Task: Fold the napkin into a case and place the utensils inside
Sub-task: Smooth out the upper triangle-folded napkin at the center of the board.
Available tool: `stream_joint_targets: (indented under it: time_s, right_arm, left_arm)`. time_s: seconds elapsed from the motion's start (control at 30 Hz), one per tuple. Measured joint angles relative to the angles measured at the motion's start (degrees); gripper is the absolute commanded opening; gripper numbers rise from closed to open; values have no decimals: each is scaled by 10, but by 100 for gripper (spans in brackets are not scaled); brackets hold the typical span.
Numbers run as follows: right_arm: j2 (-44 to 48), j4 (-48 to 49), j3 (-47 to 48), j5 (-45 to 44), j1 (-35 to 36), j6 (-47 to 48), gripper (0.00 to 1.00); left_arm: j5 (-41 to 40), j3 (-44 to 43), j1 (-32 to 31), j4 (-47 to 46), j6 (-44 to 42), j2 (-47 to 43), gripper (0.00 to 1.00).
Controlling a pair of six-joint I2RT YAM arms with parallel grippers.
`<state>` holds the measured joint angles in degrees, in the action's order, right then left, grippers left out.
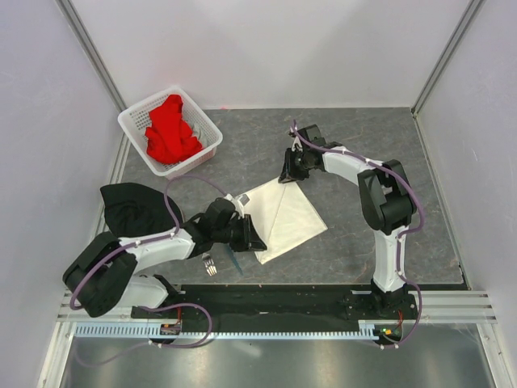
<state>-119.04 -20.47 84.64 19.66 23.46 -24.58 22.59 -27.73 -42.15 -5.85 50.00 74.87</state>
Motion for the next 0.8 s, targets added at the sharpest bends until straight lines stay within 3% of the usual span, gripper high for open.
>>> stream_joint_targets:
  time_s: [0.27, 0.47, 0.8]
  right_arm:
    - [-18, 2, 23, -2, -19, 6, 25]
    - [-43, 0, 34, -2, -27, 9, 25]
    - [-23, -22, 40, -3, -27, 15, 29]
  left_arm:
    - [2, 32, -5, -51, 15, 75, 24]
    - [5, 32, -10, -72, 18, 84, 24]
    - [-16, -19, -10, 28, 14, -13, 28]
